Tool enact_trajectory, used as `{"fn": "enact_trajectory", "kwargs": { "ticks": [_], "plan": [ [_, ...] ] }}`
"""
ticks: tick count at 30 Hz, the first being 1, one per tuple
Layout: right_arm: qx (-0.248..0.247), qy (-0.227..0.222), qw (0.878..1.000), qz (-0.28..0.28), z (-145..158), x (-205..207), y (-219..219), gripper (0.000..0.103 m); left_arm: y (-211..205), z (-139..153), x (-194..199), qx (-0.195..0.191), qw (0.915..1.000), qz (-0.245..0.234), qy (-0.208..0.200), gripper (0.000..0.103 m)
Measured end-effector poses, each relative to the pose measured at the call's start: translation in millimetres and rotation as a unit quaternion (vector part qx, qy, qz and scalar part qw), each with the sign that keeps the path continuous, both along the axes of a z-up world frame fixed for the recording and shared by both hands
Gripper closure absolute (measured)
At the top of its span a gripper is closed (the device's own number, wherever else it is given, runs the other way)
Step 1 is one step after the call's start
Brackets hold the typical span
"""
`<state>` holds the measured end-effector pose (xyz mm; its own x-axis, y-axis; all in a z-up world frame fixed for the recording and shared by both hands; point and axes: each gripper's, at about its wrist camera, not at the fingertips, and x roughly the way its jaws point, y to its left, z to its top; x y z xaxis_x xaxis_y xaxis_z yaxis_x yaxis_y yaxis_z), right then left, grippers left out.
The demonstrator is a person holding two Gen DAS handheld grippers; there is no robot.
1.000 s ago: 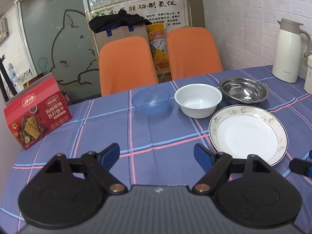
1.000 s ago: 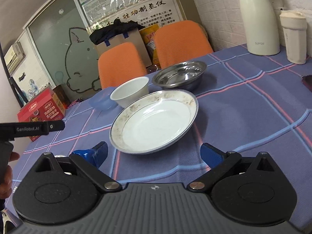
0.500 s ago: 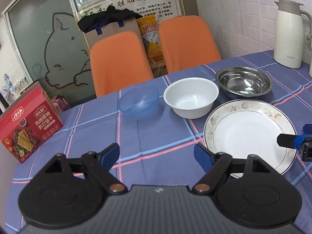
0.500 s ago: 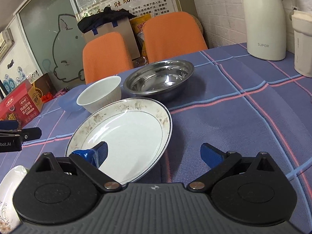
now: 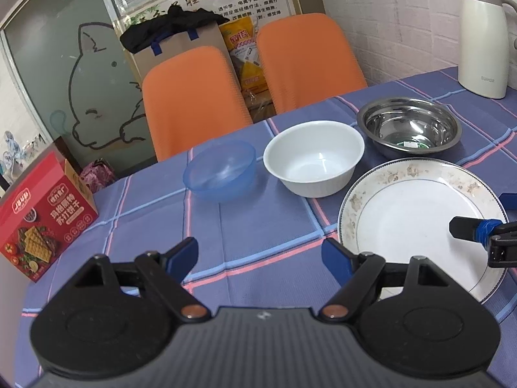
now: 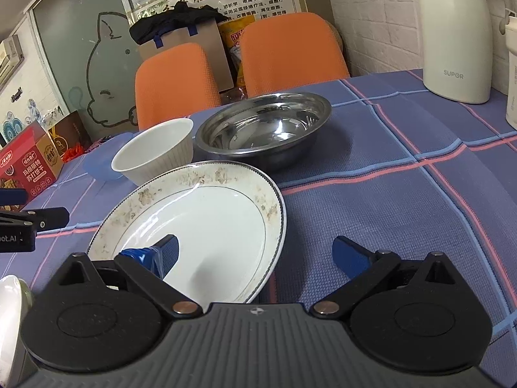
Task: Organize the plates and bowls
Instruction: 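Move the left tool to the gold-rimmed plate and grip its rim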
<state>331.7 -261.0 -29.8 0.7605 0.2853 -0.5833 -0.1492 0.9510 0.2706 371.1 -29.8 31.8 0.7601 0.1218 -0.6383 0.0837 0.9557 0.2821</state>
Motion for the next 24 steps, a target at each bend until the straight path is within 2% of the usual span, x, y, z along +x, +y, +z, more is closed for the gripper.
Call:
{"fn": "enact_trajectory", "kwargs": {
  "ticks": [9, 12, 15, 18, 21, 23, 24],
  "plan": [
    [-0.009, -0.003, 1.0, 0.001, 0, -2, 5, 0.014, -5, 1, -2, 0.001, 1.0, -0.008, 0.003, 0.022],
    [-0.022, -0.005, 1.0, 0.001, 0, -2, 10, 0.013, -7, 0, 7, -0.042, 0.9976, -0.037, 0.041, 0.022],
    [-0.03, -0.007, 1.0, 0.006, -1, -1, 13, 0.013, -9, -13, 31, -0.095, 0.9895, -0.056, 0.094, 0.022],
    [-0.037, -0.008, 0.999, 0.014, -2, -1, 14, 0.013, -15, -28, 49, -0.106, 0.9864, -0.056, 0.112, 0.022],
    [-0.085, -0.01, 0.996, 0.031, -5, 1, 25, 0.013, -18, -41, 62, -0.118, 0.9824, -0.058, 0.133, 0.022],
    [-0.098, -0.013, 0.995, 0.033, -6, 2, 31, 0.012, -15, -45, 66, -0.134, 0.9808, -0.053, 0.132, 0.014],
    [-0.099, -0.014, 0.994, 0.035, -6, 3, 34, 0.012, -13, -45, 68, -0.142, 0.9792, -0.054, 0.135, 0.015]
  ]
}}
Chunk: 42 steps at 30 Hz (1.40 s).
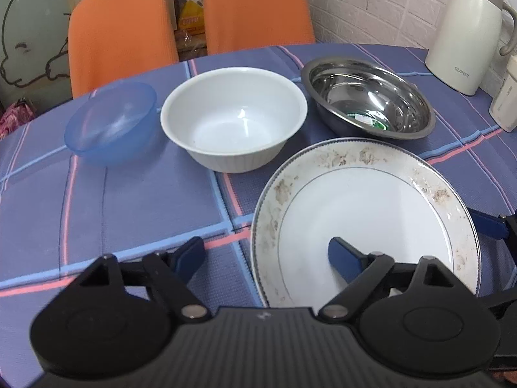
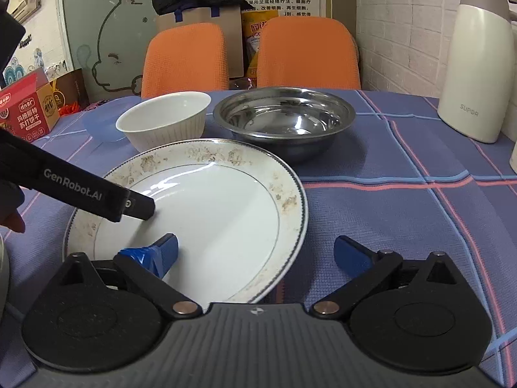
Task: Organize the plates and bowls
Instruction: 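Move the left tool to the gold-rimmed plate and grip its rim, then set the gold-rimmed plate onto the plate stack and open the left tool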
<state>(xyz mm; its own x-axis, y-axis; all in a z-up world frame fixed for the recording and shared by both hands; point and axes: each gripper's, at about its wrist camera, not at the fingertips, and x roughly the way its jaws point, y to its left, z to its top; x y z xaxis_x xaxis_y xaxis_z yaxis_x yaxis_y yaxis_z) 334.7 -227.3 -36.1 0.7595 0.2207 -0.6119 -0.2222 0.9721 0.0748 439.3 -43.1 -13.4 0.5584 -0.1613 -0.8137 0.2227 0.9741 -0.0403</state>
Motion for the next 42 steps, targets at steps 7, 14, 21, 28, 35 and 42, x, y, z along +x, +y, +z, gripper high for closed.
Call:
{"fn": "enact_trajectory", "kwargs": {
  "ticks": [7, 14, 21, 28, 35, 42],
  "plan": [
    [0.001, 0.0, 1.0, 0.024, 1, 4, 19, 0.012, -2, 3, 0, -0.01, 0.9997, -0.023, -0.007, 0.029],
    [0.029, 0.007, 1.0, 0.0, 4, 2, 20, 0.012, -7, 5, -1, -0.036, 0.998, -0.052, 0.002, 0.049],
    [0.062, 0.01, 0.998, -0.017, 14, -13, 26, 0.012, 5, 15, -17, -0.043, 0.9982, -0.043, 0.0, 0.049],
    [0.066, -0.007, 0.998, -0.011, 34, -42, 53, 0.012, 32, 39, -54, -0.041, 0.9986, -0.023, -0.023, 0.049],
    [0.089, -0.019, 0.995, 0.036, 54, -90, 102, 0.012, 96, 59, -124, -0.032, 0.9982, 0.022, -0.045, 0.049],
    [0.091, -0.001, 0.992, 0.089, 49, -126, 161, 0.012, 155, 48, -182, -0.019, 0.9959, 0.076, -0.045, 0.047]
  ]
}}
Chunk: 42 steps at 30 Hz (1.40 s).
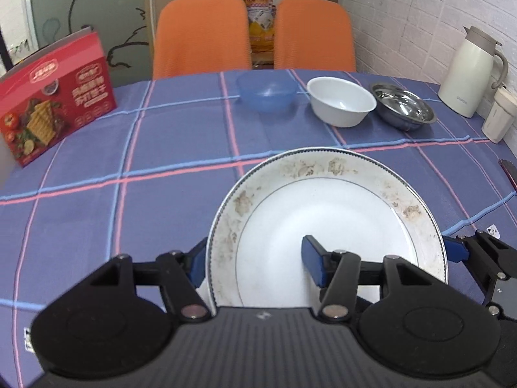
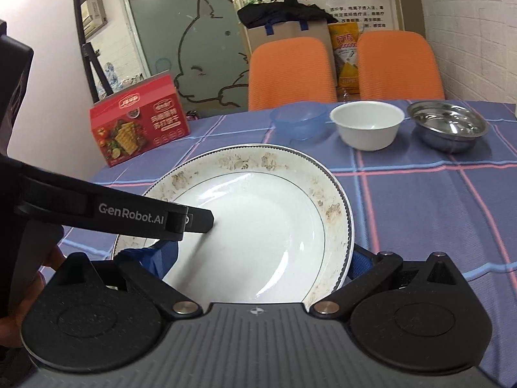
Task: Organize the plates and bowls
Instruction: 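Set the gold-rimmed plate onto the plate stack and open the left tool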
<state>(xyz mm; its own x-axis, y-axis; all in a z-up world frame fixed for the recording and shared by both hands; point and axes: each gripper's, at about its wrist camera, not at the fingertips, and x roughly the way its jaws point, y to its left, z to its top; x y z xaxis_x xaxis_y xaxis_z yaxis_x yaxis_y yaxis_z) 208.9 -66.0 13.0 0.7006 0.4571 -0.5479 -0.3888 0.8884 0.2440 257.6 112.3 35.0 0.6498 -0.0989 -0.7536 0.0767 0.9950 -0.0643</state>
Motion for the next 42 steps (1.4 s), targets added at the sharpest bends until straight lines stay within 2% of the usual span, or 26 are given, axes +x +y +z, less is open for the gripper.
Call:
{"fn": "enact_trajectory", "kwargs": {
  "ticks": [5, 11, 15, 21, 22, 25, 29, 32, 42],
  "plan": [
    [-0.027, -0.003, 1.0, 0.014, -7, -12, 25, 0.011, 25, -17, -16, -0.029, 0.9994, 0.014, 0.007, 0.047],
    [-0.066, -0.013, 0.998, 0.011, -13, -17, 32, 0.012, 28, -25, -22, -0.046, 0.9989, 0.003, 0.001, 0.047],
    [-0.059, 0.013, 0.998, 0.022, -21, -11, 29, 0.012, 31, -27, -25, -0.058, 0.9983, 0.001, -0.009, 0.046],
    [-0.058, 0.006, 0.998, 0.032, -22, -15, 26, 0.014, 44, -17, -36, -0.082, 0.9965, 0.002, -0.018, 0.031],
    [-0.054, 0.006, 0.998, 0.029, -21, -15, 23, 0.014, 45, -13, -39, -0.077, 0.9968, 0.005, -0.024, 0.026],
    [-0.035, 0.004, 0.999, 0.015, -17, -13, 12, 0.014, 43, 1, -48, -0.032, 0.9977, 0.006, -0.06, 0.024],
    [-0.007, 0.011, 1.0, -0.001, -15, -7, -5, 0.013, 41, 16, -46, -0.024, 0.996, 0.005, -0.086, 0.018],
    [0.023, 0.024, 0.999, -0.011, -15, -2, -20, 0.013, 29, 21, -35, 0.006, 0.995, 0.012, -0.099, 0.018],
    [0.05, 0.028, 0.993, -0.103, -13, 11, -103, 0.013, -42, 23, 21, 0.051, 0.9933, -0.008, -0.103, 0.015]
  ]
}}
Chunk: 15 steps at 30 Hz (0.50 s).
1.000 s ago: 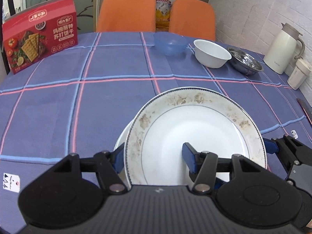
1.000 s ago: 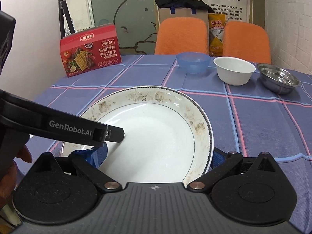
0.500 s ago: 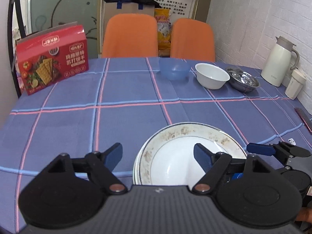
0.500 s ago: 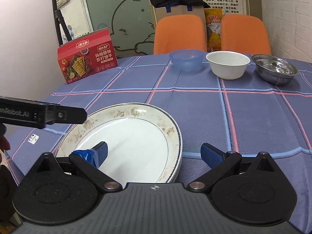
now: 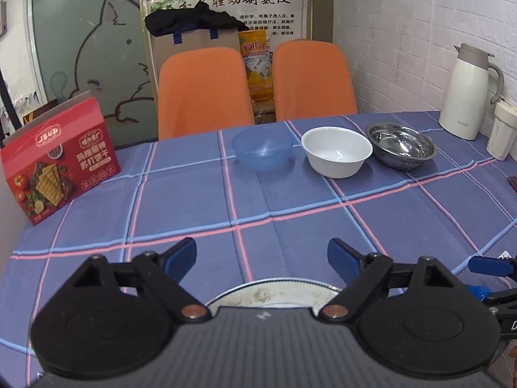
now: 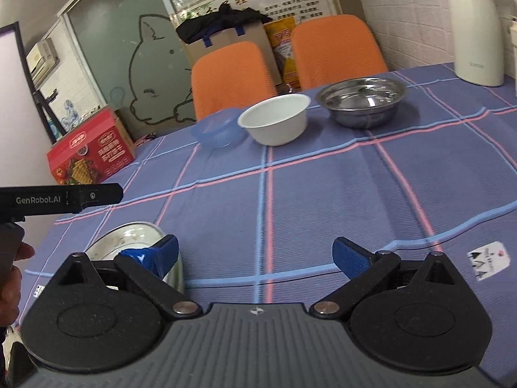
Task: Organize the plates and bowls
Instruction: 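Set the gold-rimmed plate onto the plate stack and open the left tool, then grip the steel bowl rim with the left tool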
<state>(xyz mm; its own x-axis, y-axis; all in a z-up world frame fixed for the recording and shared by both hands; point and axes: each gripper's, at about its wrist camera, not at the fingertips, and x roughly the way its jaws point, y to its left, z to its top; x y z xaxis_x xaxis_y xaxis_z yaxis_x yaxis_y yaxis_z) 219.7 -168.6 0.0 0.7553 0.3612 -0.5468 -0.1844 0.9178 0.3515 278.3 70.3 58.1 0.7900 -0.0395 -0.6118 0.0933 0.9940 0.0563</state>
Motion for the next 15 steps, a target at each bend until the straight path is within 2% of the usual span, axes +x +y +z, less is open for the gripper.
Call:
{"fn": "enact_trajectory", "kwargs": {
  "ticks": [6, 11, 15],
  "plan": [
    [0.019, 0.022, 0.998, -0.048, -12, 15, -49, 0.013, -38, 9, 32, 0.029, 0.9995, 0.007, -0.009, 0.014],
    [0.024, 0.029, 0.998, -0.053, -16, 35, -75, 0.013, -70, 15, 60, 0.061, 0.998, 0.008, -0.015, 0.014],
    [0.009, 0.024, 0.998, -0.053, -14, 59, -95, 0.013, -96, 17, 84, 0.094, 0.9954, 0.004, -0.016, 0.013]
  ]
}}
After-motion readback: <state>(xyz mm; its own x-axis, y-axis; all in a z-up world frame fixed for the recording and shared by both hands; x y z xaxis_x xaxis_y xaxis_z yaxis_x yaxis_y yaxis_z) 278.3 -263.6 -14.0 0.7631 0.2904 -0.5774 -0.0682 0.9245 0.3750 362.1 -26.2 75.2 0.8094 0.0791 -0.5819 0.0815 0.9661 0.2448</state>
